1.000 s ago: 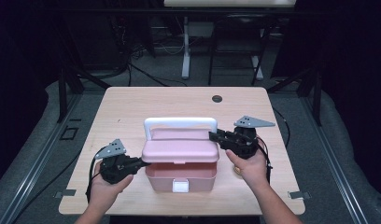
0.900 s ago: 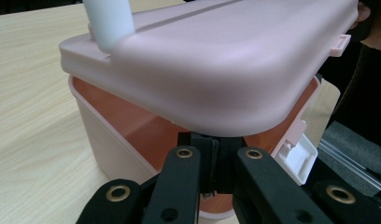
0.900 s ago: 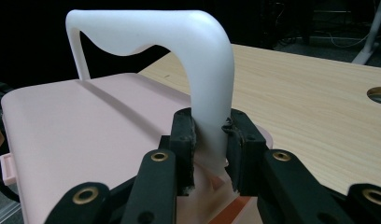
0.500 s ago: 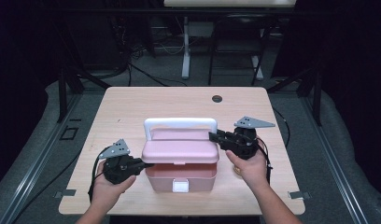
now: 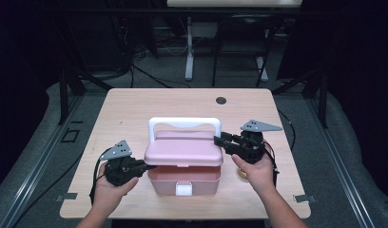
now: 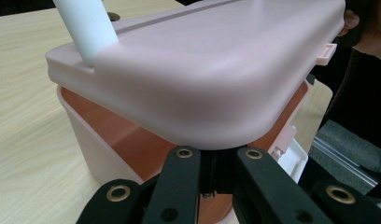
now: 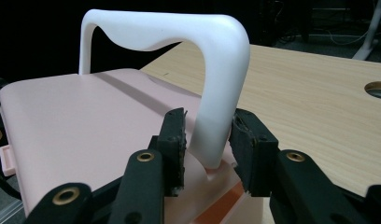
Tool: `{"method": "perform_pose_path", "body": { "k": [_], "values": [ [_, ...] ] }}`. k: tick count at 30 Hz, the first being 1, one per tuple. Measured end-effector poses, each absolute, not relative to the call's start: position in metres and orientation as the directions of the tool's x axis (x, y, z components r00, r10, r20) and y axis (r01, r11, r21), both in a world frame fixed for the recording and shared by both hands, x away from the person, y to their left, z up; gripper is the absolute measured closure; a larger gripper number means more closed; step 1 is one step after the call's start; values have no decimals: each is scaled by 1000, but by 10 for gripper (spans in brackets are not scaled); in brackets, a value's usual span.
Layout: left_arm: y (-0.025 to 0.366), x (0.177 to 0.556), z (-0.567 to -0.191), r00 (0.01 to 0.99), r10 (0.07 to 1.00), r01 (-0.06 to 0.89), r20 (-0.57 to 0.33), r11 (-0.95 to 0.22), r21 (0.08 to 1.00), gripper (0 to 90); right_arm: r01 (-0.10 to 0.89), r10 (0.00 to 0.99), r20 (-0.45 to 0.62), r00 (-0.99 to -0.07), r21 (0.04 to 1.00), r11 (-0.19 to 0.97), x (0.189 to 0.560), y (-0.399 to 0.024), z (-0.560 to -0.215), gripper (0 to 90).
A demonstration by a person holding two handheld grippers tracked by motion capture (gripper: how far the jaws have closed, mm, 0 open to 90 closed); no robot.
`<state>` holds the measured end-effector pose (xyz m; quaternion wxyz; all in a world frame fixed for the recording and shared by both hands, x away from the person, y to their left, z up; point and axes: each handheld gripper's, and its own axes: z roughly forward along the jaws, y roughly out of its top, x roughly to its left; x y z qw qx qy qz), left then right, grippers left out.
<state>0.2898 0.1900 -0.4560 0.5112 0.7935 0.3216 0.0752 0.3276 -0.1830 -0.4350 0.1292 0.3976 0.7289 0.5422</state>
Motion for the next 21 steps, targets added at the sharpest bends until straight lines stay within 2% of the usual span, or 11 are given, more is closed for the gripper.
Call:
{"method": "perform_pose_path", "body": {
  "k": [4, 10, 21],
  "values": [
    [190, 291, -452, 784, 584, 431, -210, -270, 861, 900, 426, 724, 246, -644, 902, 73, 323, -190, -432, 654],
    [190, 294, -446, 784, 586, 424, -203, -268, 865, 900, 387, 725, 217, -653, 919, 74, 308, -199, -428, 714],
    [188, 301, -430, 781, 594, 412, -193, -258, 874, 900, 385, 754, 212, -622, 921, 59, 297, -216, -435, 691]
  ]
}}
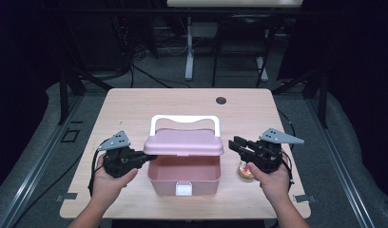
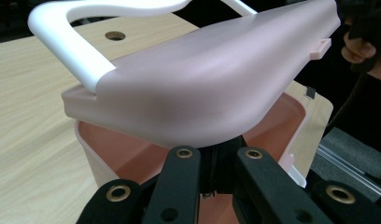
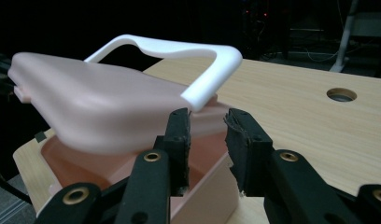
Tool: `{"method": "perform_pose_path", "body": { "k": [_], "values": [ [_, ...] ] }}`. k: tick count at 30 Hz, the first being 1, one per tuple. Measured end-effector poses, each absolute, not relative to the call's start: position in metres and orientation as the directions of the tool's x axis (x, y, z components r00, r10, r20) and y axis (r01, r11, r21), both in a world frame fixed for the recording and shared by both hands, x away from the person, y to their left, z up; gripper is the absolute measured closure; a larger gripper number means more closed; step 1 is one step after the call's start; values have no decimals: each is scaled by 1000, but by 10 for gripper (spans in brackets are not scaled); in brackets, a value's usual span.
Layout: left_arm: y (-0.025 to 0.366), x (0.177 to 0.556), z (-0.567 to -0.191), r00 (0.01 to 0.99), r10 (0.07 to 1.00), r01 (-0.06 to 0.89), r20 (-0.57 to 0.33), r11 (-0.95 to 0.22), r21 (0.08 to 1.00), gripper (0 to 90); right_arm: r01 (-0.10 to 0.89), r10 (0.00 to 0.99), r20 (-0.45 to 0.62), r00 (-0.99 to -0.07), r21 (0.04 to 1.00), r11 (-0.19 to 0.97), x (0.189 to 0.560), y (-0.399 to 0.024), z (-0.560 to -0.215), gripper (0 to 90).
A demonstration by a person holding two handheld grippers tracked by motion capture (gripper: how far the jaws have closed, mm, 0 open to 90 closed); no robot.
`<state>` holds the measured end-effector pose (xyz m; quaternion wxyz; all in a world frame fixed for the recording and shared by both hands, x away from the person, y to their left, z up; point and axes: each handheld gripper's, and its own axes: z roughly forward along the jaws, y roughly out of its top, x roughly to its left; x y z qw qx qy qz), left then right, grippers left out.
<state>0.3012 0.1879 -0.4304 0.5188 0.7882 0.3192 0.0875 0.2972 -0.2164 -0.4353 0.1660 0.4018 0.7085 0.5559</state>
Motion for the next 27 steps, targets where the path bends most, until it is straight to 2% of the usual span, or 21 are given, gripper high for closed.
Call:
{"method": "perform_pose_path", "body": {
  "k": [4, 8, 17, 27],
  "values": [
    [188, 306, -424, 781, 594, 407, -194, -248, 879, 900, 382, 760, 199, -619, 922, 69, 292, -217, -443, 700],
    [187, 310, -420, 777, 598, 406, -196, -237, 883, 900, 413, 734, 208, -646, 904, 107, 287, -211, -455, 790],
    [187, 318, -412, 773, 603, 406, -196, -233, 884, 900, 418, 697, 206, -687, 896, 147, 280, -196, -470, 890],
    [186, 326, -405, 769, 608, 406, -196, -229, 885, 900, 416, 658, 179, -731, 882, 223, 275, -174, -481, 900]
  ]
}}
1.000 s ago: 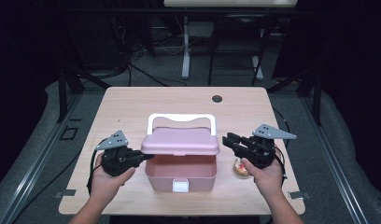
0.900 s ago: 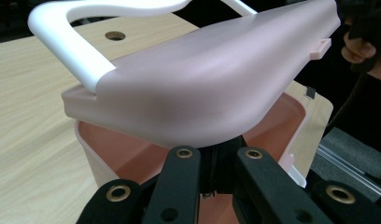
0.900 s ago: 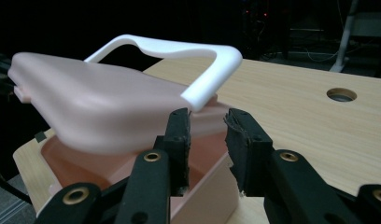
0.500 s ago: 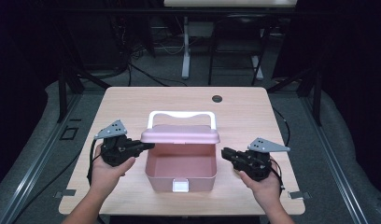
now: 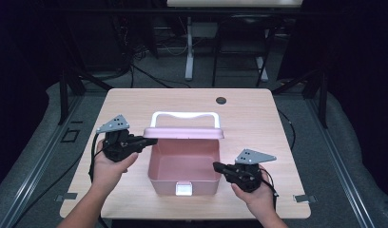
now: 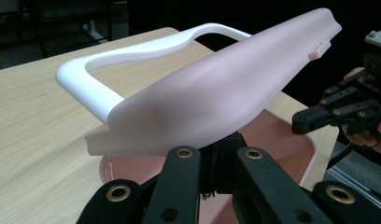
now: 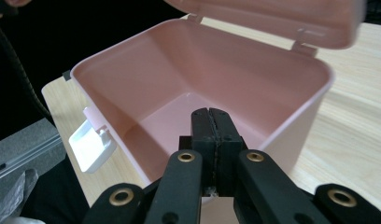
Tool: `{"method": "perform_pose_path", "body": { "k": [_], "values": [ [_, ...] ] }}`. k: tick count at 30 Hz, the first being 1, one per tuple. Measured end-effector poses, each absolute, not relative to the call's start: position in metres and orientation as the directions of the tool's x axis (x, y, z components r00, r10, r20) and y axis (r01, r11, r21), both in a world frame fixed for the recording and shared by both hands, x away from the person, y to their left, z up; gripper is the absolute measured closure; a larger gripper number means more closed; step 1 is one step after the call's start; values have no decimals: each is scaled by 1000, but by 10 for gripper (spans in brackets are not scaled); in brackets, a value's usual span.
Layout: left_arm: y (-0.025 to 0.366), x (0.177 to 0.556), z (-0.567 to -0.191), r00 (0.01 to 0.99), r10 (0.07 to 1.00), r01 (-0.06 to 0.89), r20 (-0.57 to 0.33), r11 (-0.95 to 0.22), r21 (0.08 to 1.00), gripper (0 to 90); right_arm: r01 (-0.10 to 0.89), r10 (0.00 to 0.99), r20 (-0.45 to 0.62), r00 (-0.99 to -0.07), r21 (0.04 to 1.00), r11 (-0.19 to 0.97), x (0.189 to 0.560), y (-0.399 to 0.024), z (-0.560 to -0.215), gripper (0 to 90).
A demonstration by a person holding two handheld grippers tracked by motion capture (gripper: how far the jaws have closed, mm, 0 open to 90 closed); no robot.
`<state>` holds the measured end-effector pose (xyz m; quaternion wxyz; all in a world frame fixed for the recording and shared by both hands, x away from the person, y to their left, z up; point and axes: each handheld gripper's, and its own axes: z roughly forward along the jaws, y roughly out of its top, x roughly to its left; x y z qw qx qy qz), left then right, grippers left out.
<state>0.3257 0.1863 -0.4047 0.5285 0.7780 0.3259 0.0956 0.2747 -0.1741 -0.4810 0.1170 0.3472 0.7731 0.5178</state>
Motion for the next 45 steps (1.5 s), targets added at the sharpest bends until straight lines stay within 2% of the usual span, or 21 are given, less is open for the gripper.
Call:
{"method": "perform_pose_path", "body": {
  "k": [19, 45],
  "values": [
    [186, 338, -398, 758, 615, 411, -217, -191, 891, 900, 429, 633, 179, -753, 863, 266, 274, -155, -499, 900],
    [181, 348, -390, 746, 633, 409, -208, -189, 893, 900, 444, 635, 190, -749, 856, 267, 269, -162, -500, 900]
  ]
}}
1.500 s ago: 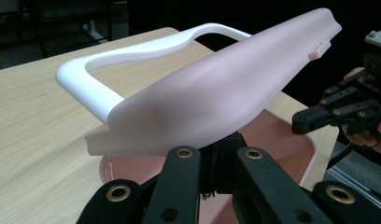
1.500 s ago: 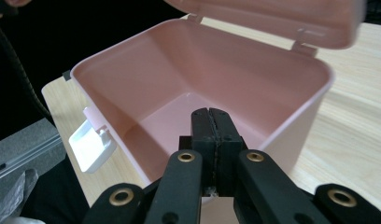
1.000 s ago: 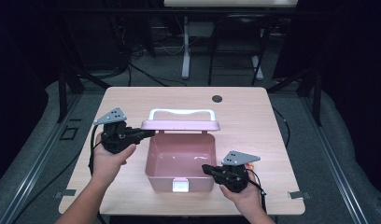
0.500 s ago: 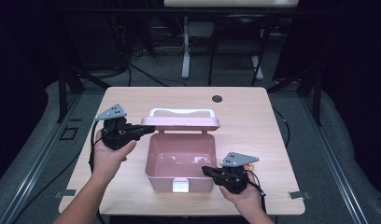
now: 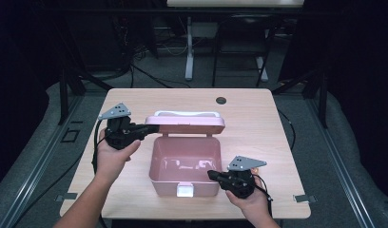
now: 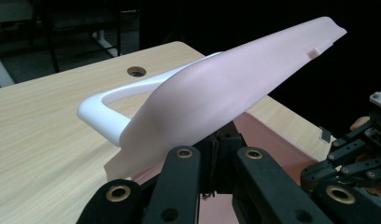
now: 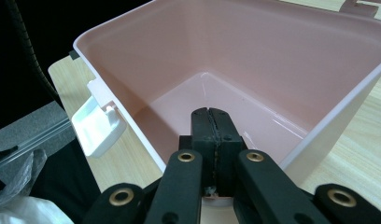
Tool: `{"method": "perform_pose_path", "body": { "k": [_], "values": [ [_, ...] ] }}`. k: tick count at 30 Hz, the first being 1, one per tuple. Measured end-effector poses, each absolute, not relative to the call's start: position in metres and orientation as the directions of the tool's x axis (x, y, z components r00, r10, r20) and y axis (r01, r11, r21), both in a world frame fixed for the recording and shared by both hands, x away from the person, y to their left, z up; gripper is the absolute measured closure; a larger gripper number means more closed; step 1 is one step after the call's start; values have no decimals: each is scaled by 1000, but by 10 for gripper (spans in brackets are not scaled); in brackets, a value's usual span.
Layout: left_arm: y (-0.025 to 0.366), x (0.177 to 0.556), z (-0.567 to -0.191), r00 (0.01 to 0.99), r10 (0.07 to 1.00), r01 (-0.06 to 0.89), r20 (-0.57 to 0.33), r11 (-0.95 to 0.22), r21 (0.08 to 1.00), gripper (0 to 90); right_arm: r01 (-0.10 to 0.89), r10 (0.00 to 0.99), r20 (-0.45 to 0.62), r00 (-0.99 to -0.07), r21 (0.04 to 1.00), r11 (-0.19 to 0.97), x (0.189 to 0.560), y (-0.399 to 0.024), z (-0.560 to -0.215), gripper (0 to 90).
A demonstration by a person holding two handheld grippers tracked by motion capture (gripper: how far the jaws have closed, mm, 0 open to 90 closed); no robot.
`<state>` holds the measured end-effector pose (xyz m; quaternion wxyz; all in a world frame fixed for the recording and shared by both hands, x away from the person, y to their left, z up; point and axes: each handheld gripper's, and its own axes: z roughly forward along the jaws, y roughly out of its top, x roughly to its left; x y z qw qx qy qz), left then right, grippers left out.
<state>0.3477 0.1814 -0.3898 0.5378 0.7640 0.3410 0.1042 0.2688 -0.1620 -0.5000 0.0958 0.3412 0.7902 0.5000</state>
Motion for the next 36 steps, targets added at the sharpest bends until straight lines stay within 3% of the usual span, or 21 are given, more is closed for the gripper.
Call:
{"method": "perform_pose_path", "body": {
  "k": [36],
  "values": [
    [182, 369, -388, 712, 671, 418, -208, -167, 893, 900, 425, 626, 184, -758, 867, 259, 270, -165, -502, 900]
  ]
}}
